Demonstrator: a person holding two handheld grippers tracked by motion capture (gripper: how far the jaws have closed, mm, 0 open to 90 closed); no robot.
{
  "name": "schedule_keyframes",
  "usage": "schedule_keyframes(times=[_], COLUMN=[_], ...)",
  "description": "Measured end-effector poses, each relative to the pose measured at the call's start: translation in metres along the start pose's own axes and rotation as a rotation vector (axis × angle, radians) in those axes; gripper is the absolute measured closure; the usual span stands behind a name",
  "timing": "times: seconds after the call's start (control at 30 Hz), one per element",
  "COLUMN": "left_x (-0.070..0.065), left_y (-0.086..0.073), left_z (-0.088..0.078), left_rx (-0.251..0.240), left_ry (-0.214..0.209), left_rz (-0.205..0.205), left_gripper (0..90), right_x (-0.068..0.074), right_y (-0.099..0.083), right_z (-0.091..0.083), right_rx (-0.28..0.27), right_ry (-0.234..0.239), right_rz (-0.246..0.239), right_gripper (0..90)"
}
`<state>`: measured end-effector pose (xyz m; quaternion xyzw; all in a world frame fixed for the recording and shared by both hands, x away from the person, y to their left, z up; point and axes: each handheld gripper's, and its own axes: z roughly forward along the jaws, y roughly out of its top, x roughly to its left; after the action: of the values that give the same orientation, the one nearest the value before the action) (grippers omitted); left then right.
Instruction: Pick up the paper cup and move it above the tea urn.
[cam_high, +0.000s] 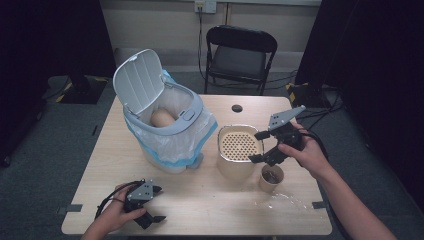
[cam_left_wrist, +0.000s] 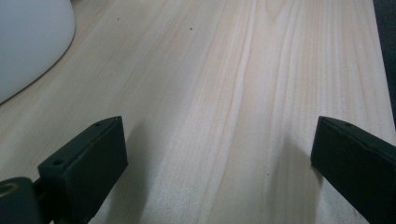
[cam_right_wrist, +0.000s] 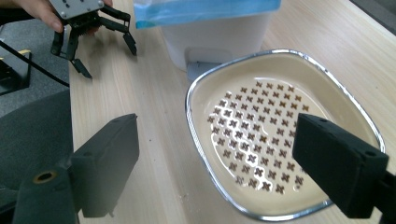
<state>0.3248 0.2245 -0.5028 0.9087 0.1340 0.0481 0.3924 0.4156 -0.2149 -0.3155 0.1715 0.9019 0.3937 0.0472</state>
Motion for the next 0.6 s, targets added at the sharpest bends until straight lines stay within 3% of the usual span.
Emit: schedule_keyframes(times=[0.6], left_x=[0.0], left_y=[0.001], left_z=[0.0], left_rx=[0.008], left_ry=[-0.005], left_rz=[0.008], left_gripper=[1.6], right_x=[0.002], right_y=[-0.039], right_z=[-0.014], right_rx=[0.001], right_ry=[-0.022], right_rz=[0.043], right_gripper=[14.4])
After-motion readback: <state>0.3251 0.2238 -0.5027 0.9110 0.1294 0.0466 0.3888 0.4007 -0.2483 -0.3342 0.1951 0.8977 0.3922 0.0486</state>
